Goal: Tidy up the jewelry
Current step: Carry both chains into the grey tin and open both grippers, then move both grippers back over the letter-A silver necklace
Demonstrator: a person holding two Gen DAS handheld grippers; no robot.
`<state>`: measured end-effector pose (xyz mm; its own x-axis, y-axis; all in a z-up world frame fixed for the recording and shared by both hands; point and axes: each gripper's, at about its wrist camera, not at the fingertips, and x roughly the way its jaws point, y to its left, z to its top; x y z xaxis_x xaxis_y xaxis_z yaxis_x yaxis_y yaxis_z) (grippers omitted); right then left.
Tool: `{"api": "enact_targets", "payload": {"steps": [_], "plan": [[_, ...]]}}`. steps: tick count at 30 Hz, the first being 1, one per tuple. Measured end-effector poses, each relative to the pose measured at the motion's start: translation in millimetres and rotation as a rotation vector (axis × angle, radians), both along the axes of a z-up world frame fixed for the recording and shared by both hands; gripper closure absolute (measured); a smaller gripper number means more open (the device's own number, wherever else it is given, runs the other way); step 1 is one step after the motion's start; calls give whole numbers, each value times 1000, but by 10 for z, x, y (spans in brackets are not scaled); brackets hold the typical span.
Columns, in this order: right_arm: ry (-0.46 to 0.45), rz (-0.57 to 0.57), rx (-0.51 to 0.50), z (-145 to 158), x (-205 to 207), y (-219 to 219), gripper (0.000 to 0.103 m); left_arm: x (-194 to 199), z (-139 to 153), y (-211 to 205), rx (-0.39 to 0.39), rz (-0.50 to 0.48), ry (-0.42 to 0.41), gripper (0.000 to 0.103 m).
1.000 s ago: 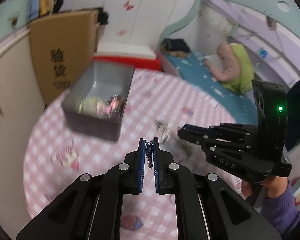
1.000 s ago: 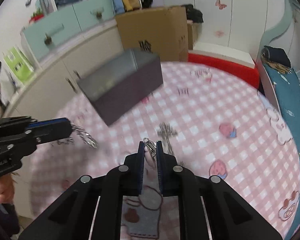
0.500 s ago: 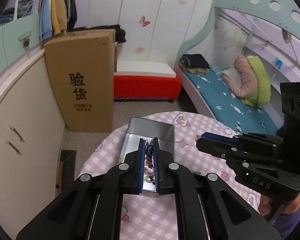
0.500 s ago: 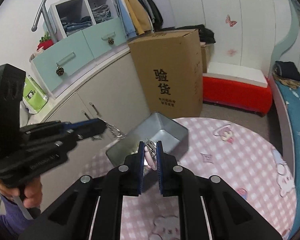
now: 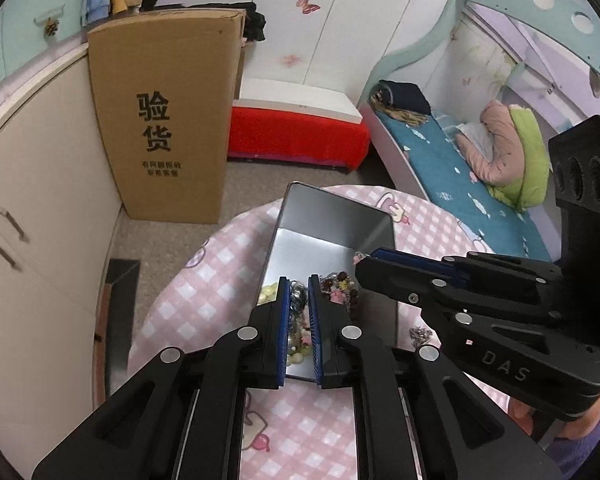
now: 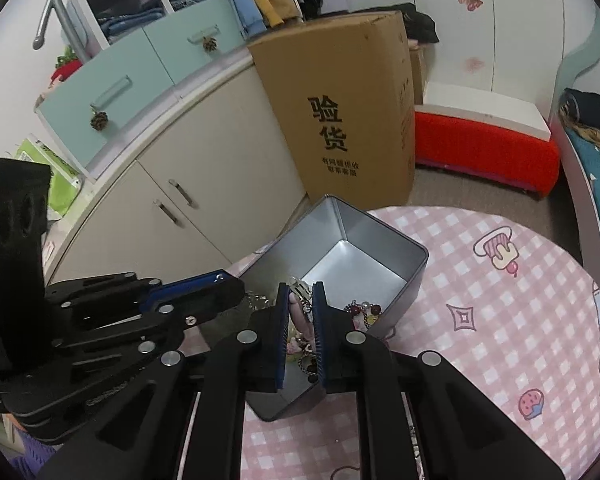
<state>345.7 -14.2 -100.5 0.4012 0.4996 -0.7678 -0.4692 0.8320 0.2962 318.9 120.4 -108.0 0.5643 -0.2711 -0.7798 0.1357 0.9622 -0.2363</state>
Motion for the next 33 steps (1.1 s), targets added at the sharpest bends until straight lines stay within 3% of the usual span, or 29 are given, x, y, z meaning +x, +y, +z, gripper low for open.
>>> {"api": "enact_targets", "payload": {"steps": [9, 12, 14, 15, 16, 25, 28, 33], "plan": [[38, 8, 3, -104, 3, 18, 89, -53, 23, 31, -12, 28, 8, 92], [35, 1, 16, -74, -17, -15, 76, -95, 58, 48, -14, 36, 0, 90], [27, -10, 21, -29, -47, -68, 70, -149, 114, 53, -1, 63, -20, 63], [16, -20, 12, -1, -67, -111, 69, -182, 158, 64, 3, 81, -43, 41], [9, -23, 13, 25, -80, -145, 69, -246, 228, 75, -1, 103, -84, 31], [-125, -99, -35, 413, -500, -967, 62, -624, 575, -297, 0, 65, -189, 30], [-143, -124, -76, 387, -660, -1223, 61, -754, 596, -548, 1, 21, -209, 30], [-127, -134, -163, 79, -914, -1451, 61, -903, 494, -824, -7, -6, -208, 30]]}}
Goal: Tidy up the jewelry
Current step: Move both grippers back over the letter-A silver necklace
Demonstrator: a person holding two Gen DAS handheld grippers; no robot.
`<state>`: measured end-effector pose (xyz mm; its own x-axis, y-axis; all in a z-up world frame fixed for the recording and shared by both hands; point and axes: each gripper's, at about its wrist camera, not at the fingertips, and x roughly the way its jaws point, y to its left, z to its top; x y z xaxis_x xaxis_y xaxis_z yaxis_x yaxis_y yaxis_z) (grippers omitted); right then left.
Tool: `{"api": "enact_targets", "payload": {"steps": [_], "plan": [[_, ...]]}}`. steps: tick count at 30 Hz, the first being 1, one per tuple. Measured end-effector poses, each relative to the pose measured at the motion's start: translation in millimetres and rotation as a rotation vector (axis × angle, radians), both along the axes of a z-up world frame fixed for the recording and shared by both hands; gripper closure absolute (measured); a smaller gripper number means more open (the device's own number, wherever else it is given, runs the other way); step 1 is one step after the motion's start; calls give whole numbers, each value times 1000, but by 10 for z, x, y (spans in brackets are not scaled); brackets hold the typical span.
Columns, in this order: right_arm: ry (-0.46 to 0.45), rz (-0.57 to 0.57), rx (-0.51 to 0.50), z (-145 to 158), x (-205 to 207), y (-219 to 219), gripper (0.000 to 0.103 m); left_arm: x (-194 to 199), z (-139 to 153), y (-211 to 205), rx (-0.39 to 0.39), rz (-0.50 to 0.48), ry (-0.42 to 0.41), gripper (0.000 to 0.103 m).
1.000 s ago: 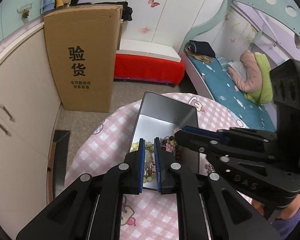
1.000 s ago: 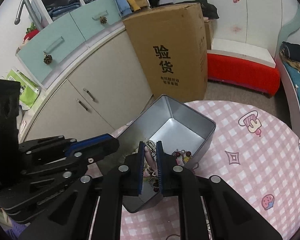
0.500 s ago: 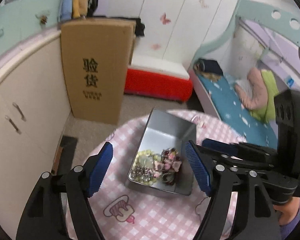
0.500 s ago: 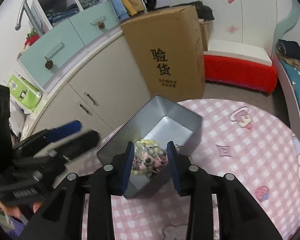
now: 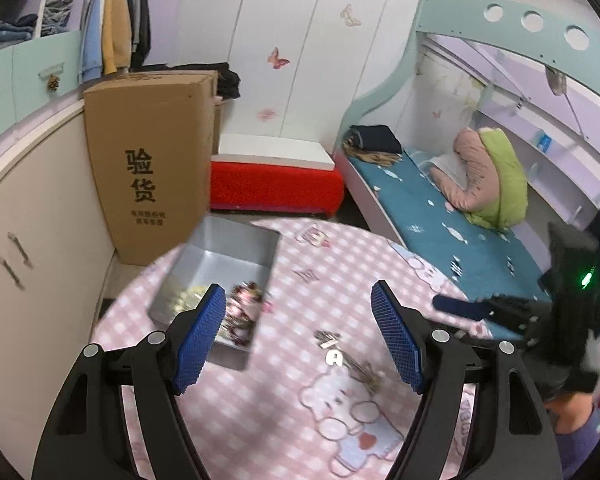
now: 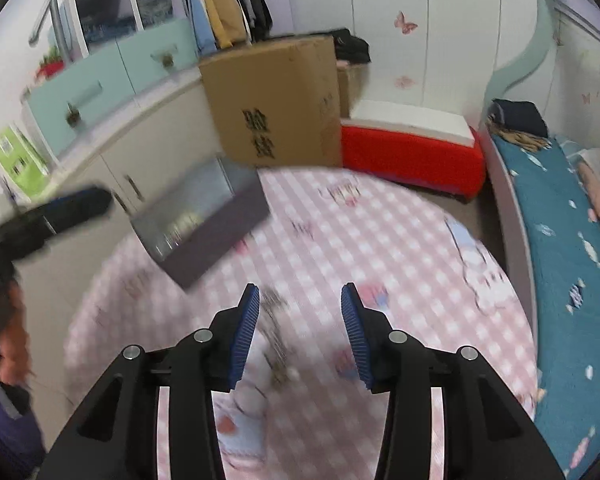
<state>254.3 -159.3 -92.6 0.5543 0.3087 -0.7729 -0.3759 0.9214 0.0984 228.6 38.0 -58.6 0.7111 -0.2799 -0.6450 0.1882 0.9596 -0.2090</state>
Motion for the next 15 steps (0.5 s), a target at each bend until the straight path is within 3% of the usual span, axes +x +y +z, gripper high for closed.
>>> {"api": "enact_targets", "payload": {"steps": [7, 10, 15], "plan": [[70, -58, -36, -509, -99, -194, 61, -91, -367, -406, 16, -80, 91, 30], [85, -77, -2, -588, -148, -353, 61, -83, -566, -594, 47, -108, 126, 30], [103, -79, 19, -676, -215, -485, 61, 104, -871, -763, 26, -84, 218, 30]]}}
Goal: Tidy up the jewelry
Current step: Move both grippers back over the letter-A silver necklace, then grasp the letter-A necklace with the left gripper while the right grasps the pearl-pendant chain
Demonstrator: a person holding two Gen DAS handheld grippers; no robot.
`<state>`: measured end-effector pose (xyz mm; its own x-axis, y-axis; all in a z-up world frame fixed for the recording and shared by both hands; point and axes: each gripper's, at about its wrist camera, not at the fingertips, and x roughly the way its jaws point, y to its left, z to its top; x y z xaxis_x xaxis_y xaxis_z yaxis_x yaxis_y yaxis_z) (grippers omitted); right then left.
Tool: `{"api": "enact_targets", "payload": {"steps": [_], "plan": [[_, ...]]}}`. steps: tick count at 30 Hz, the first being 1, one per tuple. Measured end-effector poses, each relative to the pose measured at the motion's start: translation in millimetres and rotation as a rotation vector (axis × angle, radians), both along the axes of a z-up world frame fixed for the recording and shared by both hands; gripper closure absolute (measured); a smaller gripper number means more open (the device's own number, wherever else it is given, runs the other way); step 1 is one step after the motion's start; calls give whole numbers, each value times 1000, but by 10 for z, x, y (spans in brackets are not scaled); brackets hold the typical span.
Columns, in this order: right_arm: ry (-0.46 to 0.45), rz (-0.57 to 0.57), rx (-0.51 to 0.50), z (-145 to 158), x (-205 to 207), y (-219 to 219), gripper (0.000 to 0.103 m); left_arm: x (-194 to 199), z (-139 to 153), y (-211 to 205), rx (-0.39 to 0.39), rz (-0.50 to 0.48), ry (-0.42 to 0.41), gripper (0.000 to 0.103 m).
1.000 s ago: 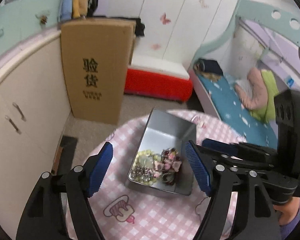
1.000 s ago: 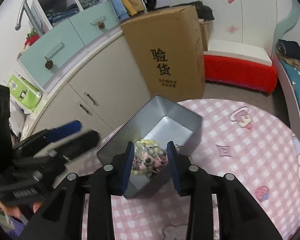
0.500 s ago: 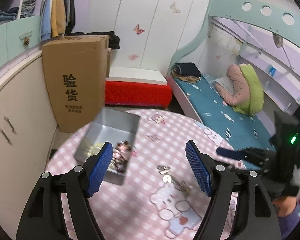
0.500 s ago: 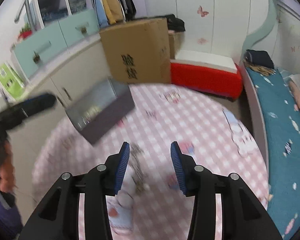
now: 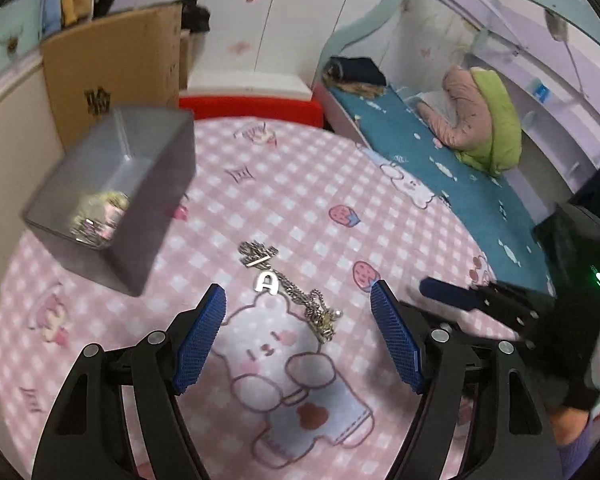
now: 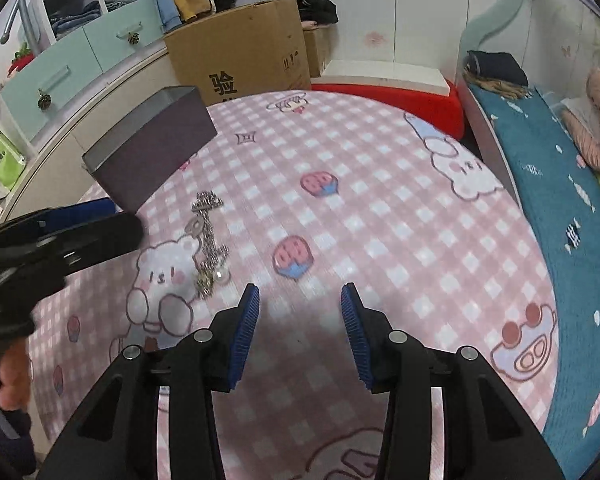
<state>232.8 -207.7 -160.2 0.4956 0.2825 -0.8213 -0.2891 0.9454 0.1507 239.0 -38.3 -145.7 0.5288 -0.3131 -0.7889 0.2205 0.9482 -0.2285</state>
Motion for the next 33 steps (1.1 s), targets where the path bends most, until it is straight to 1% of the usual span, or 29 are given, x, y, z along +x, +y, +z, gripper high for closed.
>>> {"api": "enact_targets", "payload": {"steps": [4, 6, 8, 10, 11, 13, 15, 16, 17, 18, 19, 22, 23, 24, 25, 26, 27, 29, 31, 33], "plan": [[4, 5, 15, -31, -53, -50, 61, 122, -170, -72, 16, 43, 39, 31], [6, 11, 25, -48, -64, -65, 61, 153, -240, -103, 24, 42, 47, 31], [5, 19, 31, -47, -65, -71, 61, 185, -296, -133, 33, 52, 55, 33], [6, 28, 43, -52, -67, -75, 61, 216, -348, -151, 37, 53, 56, 45], [6, 31, 49, -54, -68, -78, 61, 230, -374, -164, 57, 53, 58, 48], [6, 39, 60, -55, -69, -77, 61, 222, -376, -181, 81, 46, 33, 54], [7, 44, 66, -59, -74, -73, 61, 242, -394, -186, 106, 47, 25, 55], [7, 47, 68, -61, -70, -68, 60, 255, -391, -189, 113, 47, 22, 59], [10, 50, 72, -64, -66, -68, 60, 262, -394, -195, 144, 52, 11, 65], [12, 52, 76, -71, -55, -61, 60, 283, -390, -199, 176, 59, 1, 80], [14, 54, 81, -75, -44, -53, 60, 282, -396, -187, 188, 54, -10, 83], [19, 58, 89, -88, -25, -31, 60, 271, -386, -98, 173, 42, -11, 85], [17, 61, 90, -87, -20, -15, 60, 263, -371, -53, 167, 50, -8, 88], [17, 63, 92, -89, -16, 4, 60, 260, -357, -26, 165, 55, -7, 98], [19, 66, 94, -93, -12, 17, 60, 259, -333, 35, 132, 51, 8, 101], [18, 72, 94, -95, -6, 49, 60, 259, -312, 80, 90, 41, 21, 101], [17, 77, 93, -98, -5, 77, 60, 252, -286, 113, 68, 42, 24, 101], [13, 88, 88, -101, -4, 142, 57, 215, -193, 149, 50, 42, 9, 101], [13, 100, 92, -99, -5, 200, 56, 147, -65, 203, 15, 30, -13, 101], [12, 109, 84, -91, -12, 261, 56, 79, 16, 232, 23, 22, -33, 101]]}}
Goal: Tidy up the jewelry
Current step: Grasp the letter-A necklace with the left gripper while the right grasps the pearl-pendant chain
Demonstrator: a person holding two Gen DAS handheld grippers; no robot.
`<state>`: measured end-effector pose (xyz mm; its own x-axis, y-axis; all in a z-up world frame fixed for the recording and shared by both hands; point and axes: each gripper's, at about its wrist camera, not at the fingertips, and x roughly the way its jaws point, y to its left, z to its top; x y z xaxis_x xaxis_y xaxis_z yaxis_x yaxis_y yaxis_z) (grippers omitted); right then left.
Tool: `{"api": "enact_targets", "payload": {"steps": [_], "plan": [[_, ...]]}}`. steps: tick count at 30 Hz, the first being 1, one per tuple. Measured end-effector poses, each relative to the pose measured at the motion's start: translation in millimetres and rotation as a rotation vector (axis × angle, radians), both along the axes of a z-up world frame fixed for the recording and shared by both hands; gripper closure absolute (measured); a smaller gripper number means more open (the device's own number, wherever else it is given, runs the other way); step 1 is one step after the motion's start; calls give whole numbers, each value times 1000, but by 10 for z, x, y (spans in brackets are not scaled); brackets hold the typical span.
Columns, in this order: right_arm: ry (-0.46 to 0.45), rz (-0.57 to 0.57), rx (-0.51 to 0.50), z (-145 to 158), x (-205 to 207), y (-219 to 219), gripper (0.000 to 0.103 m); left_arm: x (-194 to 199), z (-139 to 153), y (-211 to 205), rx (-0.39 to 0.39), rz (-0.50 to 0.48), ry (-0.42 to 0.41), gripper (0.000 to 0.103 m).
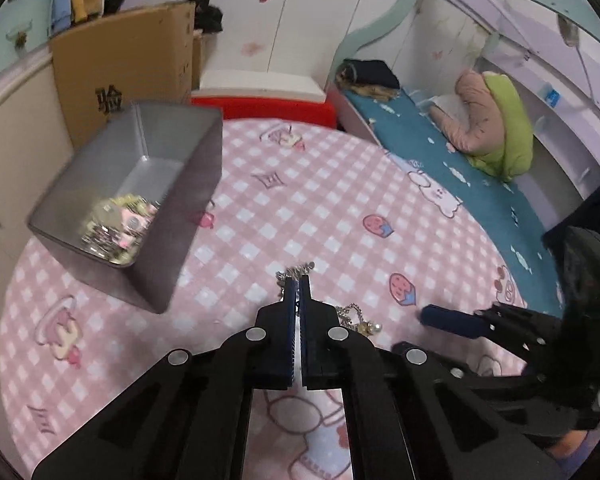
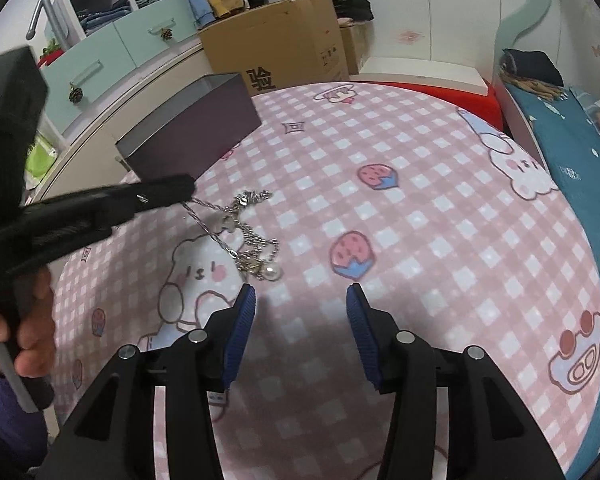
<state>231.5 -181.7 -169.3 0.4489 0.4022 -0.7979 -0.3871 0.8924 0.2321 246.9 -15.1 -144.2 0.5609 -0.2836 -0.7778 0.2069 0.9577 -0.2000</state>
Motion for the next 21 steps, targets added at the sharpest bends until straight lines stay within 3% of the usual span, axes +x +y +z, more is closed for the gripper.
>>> {"api": "enact_targets", "payload": {"steps": [21], "plan": [[-72, 82, -114, -26, 25, 454, 58, -673, 627, 768, -105, 16, -107, 101]]}}
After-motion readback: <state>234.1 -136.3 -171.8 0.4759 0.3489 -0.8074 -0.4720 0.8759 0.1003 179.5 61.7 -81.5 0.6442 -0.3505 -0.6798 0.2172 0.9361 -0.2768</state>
